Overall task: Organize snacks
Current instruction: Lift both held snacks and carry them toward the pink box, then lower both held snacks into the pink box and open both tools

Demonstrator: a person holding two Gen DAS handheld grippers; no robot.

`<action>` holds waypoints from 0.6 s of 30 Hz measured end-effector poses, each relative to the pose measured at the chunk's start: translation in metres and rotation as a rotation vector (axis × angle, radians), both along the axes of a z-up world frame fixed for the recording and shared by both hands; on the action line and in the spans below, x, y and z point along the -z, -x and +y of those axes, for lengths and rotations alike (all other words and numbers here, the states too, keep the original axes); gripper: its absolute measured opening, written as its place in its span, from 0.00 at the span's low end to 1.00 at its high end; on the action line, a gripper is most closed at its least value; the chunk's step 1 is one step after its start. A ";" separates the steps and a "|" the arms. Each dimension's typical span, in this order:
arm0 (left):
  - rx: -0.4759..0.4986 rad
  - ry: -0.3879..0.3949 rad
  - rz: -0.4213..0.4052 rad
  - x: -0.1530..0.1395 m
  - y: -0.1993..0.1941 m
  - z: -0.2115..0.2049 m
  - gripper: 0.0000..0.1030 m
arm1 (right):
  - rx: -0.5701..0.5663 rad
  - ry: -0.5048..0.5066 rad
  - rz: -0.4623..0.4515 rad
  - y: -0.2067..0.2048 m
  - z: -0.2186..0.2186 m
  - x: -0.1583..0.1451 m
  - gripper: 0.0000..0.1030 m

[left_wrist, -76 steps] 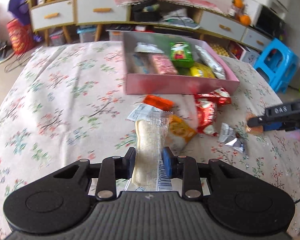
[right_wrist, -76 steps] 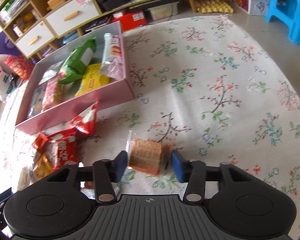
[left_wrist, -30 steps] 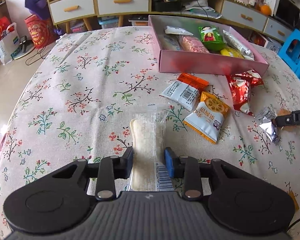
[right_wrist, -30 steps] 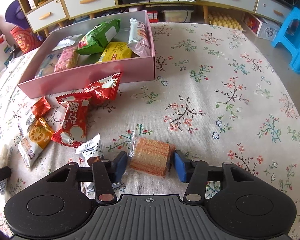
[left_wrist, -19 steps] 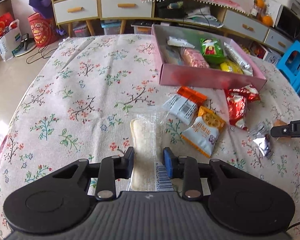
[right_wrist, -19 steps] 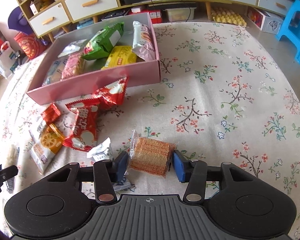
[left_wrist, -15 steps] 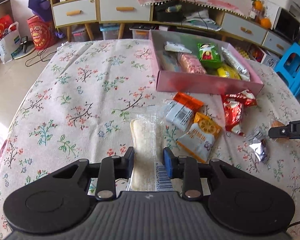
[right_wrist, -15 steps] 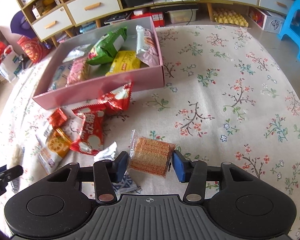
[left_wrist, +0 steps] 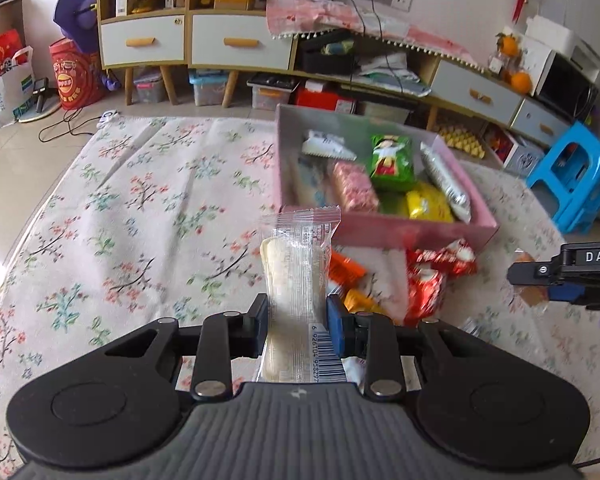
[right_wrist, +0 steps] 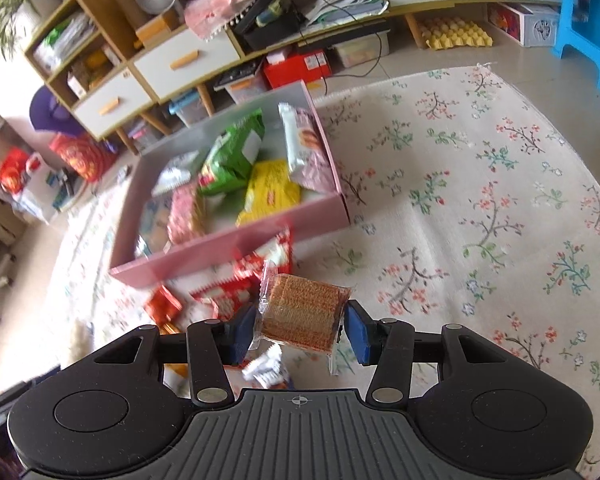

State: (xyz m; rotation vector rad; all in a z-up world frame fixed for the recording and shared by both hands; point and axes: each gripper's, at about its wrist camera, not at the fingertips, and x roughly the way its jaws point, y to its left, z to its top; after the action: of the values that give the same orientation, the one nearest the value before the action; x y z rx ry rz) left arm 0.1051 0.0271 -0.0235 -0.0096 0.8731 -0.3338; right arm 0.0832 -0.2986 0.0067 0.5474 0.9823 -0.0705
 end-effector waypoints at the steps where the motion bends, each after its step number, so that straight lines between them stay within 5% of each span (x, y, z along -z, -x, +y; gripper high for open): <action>1: -0.004 0.007 -0.001 -0.001 -0.001 -0.002 0.27 | 0.008 -0.014 -0.007 -0.002 0.000 -0.001 0.46; 10: -0.047 0.083 0.016 -0.005 -0.029 -0.024 0.27 | 0.070 -0.146 -0.065 -0.029 0.001 -0.002 0.46; 18: -0.045 0.068 0.033 -0.003 -0.070 -0.040 0.27 | 0.097 -0.270 -0.162 -0.050 0.000 0.004 0.46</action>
State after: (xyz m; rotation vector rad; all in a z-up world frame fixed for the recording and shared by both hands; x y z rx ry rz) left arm 0.1755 -0.0132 -0.0204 -0.0983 0.8929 -0.3221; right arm 0.1336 -0.2985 0.0031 0.8356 0.8114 0.0200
